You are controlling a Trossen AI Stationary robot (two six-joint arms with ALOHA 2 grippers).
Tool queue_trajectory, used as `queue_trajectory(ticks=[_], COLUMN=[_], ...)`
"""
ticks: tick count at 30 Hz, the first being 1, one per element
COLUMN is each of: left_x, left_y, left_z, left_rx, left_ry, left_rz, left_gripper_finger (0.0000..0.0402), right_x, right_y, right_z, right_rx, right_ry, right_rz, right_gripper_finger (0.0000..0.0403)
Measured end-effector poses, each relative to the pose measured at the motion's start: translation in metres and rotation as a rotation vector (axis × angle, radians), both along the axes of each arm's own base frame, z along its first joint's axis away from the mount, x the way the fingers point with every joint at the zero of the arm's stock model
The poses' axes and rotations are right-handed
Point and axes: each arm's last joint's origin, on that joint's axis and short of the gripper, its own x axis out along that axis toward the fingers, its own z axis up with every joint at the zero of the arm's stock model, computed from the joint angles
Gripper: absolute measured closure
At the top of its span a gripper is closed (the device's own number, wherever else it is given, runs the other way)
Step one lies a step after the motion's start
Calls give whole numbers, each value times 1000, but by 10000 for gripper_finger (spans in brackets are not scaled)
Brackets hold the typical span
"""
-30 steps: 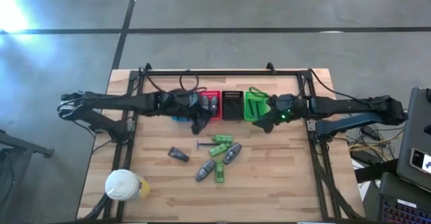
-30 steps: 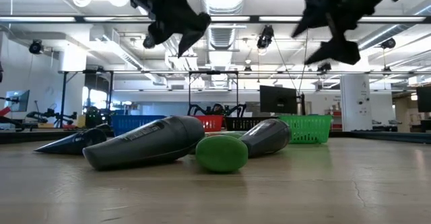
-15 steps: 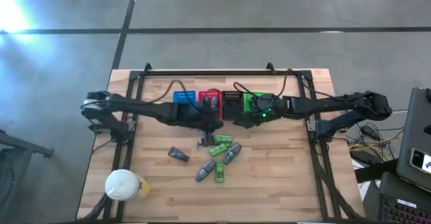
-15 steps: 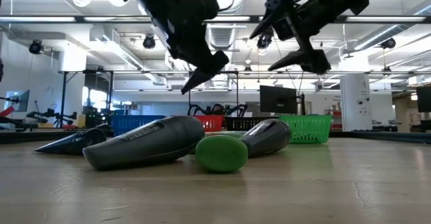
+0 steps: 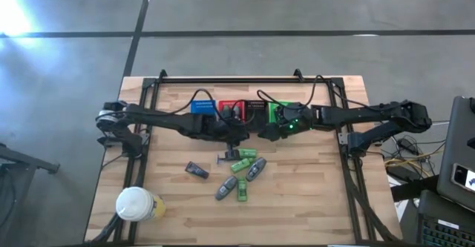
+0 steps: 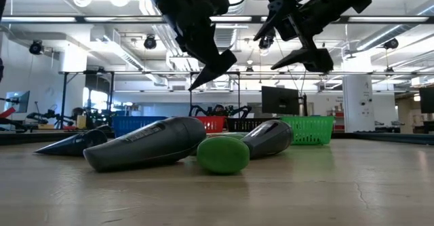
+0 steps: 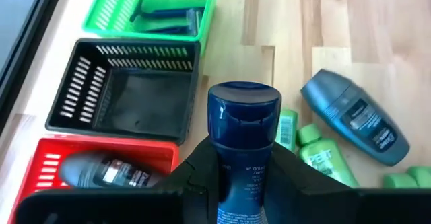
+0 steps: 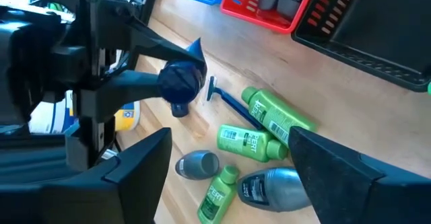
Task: Pick & Place Travel size toiletries
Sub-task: Put the blue shave cream into the black bin
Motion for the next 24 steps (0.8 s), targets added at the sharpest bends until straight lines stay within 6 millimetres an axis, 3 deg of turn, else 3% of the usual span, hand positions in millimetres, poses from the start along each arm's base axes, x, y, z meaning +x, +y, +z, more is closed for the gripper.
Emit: queue_trajectory(ticks=[24], left_x=[-1], left_y=[1], left_z=[-1], left_rx=[5], left_ry=[6], left_rz=[0], left_gripper_finger=[321], right_x=[1], right_y=[0], right_z=[0], right_rx=[58], right_ry=[-7], right_rz=[-23], right_gripper_finger=[68])
